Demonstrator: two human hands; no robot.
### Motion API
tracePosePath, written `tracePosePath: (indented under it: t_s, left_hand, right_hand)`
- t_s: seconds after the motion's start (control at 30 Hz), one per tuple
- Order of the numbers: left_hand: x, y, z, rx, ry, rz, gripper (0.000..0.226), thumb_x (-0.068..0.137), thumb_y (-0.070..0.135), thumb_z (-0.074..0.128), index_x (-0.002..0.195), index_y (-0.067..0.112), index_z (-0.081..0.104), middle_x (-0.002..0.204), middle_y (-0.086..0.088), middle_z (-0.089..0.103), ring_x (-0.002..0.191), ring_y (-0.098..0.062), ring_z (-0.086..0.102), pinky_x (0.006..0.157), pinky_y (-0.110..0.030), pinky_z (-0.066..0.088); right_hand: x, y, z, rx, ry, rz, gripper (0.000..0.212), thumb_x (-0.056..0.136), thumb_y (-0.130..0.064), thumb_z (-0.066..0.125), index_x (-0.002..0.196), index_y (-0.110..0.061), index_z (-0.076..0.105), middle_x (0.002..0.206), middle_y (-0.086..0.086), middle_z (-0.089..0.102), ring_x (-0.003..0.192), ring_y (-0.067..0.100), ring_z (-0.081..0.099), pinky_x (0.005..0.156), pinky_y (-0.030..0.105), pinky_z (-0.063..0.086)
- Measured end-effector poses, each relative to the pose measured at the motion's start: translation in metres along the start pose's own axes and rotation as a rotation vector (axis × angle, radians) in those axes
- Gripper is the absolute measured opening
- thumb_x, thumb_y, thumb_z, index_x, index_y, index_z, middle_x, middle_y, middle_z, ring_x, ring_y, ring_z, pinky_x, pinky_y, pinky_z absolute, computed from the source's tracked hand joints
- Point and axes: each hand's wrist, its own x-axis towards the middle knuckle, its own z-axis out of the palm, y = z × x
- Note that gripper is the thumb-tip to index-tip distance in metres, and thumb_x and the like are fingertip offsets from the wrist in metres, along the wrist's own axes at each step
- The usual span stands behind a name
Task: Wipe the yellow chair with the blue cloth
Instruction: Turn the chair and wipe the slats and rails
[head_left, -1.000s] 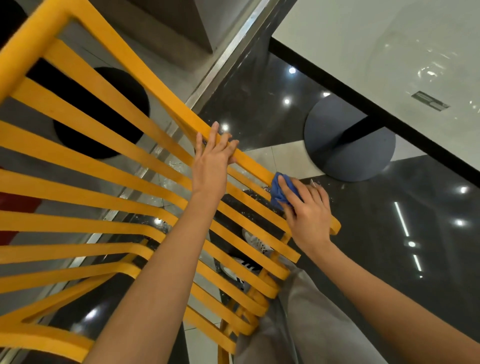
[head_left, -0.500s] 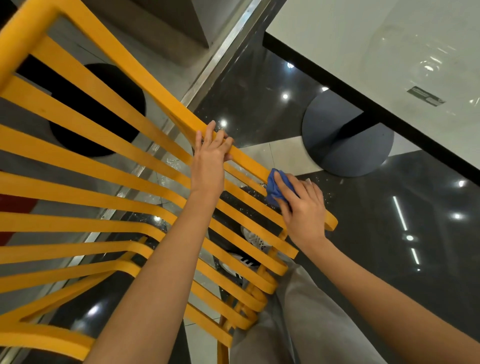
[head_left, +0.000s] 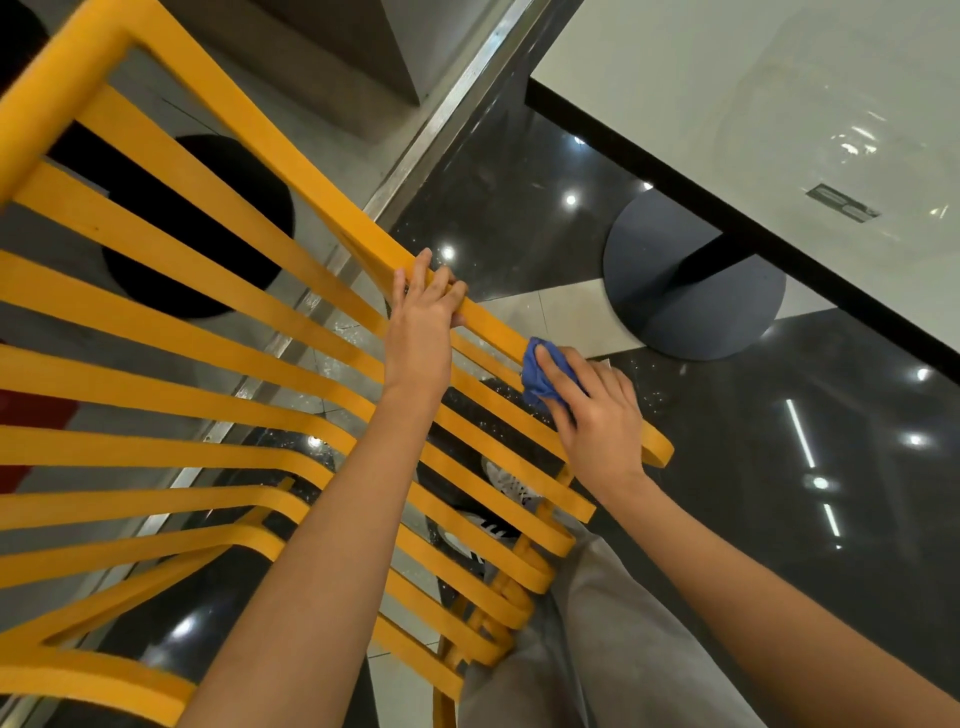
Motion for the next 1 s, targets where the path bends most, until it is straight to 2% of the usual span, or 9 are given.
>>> tracePosePath:
  t_s: [0.1,0.3,0.43,0.5,0.63,0.77,0.83,0.9,1.0]
  left_hand:
    - [-0.002,-0.003,0.001,-0.026,0.035,0.003,0.035,0.096,0.005,0.053,0.13,0.01,0.058,0.138,-0.011,0.052,0.149,-0.032,0.017,0.122,-0.049,0.003]
    - [0.0,-0.004,0.001,-0.015,0.015,0.004,0.034,0.096,0.007,0.053,0.13,0.01,0.058,0.137,-0.011,0.052,0.149,-0.032,0.017,0.122,-0.049,0.003]
    - [-0.001,-0.002,-0.001,-0.01,0.0,-0.012,0.036,0.097,0.005,0.051,0.133,0.012,0.056,0.143,-0.009,0.049,0.15,-0.029,0.013,0.123,-0.049,0.002]
    - [-0.002,-0.001,-0.001,-0.023,0.012,-0.02,0.038,0.097,0.003,0.051,0.133,0.011,0.057,0.143,-0.009,0.049,0.15,-0.029,0.012,0.123,-0.049,0.002]
    - [-0.003,0.003,0.0,-0.072,0.034,-0.039,0.039,0.095,-0.001,0.05,0.132,0.01,0.058,0.142,-0.01,0.049,0.15,-0.029,0.012,0.123,-0.049,0.001]
    - [-0.002,0.0,0.004,-0.074,0.059,-0.046,0.04,0.094,-0.003,0.053,0.131,0.011,0.059,0.141,-0.01,0.05,0.15,-0.029,0.013,0.123,-0.049,0.003]
    - [-0.001,-0.003,0.006,-0.088,0.055,-0.033,0.04,0.093,-0.003,0.055,0.13,0.012,0.06,0.138,-0.009,0.052,0.149,-0.029,0.014,0.123,-0.05,0.003]
    - [0.0,-0.004,0.007,-0.098,0.055,-0.032,0.04,0.093,-0.003,0.055,0.129,0.012,0.061,0.137,-0.008,0.052,0.149,-0.028,0.015,0.123,-0.051,0.004]
    - [-0.001,-0.003,0.009,-0.113,0.07,-0.035,0.041,0.092,-0.007,0.054,0.129,0.011,0.061,0.139,-0.009,0.051,0.15,-0.028,0.014,0.123,-0.05,0.003]
  right_hand:
    - [0.01,-0.013,0.001,0.04,-0.026,0.046,0.055,0.09,-0.019,0.065,0.142,-0.017,0.049,0.13,0.009,0.059,0.107,0.029,0.058,0.095,0.045,0.046]
    - [0.008,-0.005,0.0,0.052,-0.064,-0.025,0.05,0.097,-0.028,0.046,0.145,-0.016,0.044,0.138,0.009,0.054,0.115,0.027,0.054,0.1,0.044,0.044]
    - [-0.038,0.029,-0.013,0.055,0.017,-0.033,0.049,0.094,-0.018,0.053,0.143,-0.014,0.046,0.143,0.01,0.05,0.123,0.029,0.051,0.106,0.044,0.04]
    - [-0.066,0.048,-0.019,0.07,0.011,0.013,0.054,0.093,-0.016,0.055,0.145,-0.017,0.041,0.147,0.01,0.046,0.129,0.029,0.048,0.111,0.043,0.035]
    - [-0.098,0.064,-0.026,0.208,0.021,0.176,0.051,0.096,-0.024,0.048,0.146,-0.014,0.039,0.15,0.008,0.042,0.136,0.027,0.043,0.11,0.054,0.037]
    - [-0.051,0.041,-0.02,0.259,-0.022,0.055,0.045,0.096,-0.014,0.05,0.141,-0.014,0.05,0.147,0.007,0.047,0.135,0.026,0.044,0.11,0.048,0.037]
    - [-0.049,0.04,-0.015,0.264,-0.022,0.035,0.045,0.095,-0.009,0.051,0.14,-0.014,0.05,0.149,0.005,0.045,0.138,0.026,0.039,0.114,0.046,0.033]
    - [-0.076,0.051,-0.012,0.304,0.018,0.128,0.051,0.094,-0.001,0.055,0.142,-0.015,0.047,0.152,0.002,0.04,0.143,0.026,0.032,0.117,0.05,0.028]
    - [-0.118,0.065,-0.013,0.461,0.096,0.418,0.066,0.089,0.009,0.06,0.146,-0.017,0.039,0.155,-0.008,0.034,0.145,0.022,0.03,0.114,0.057,0.029]
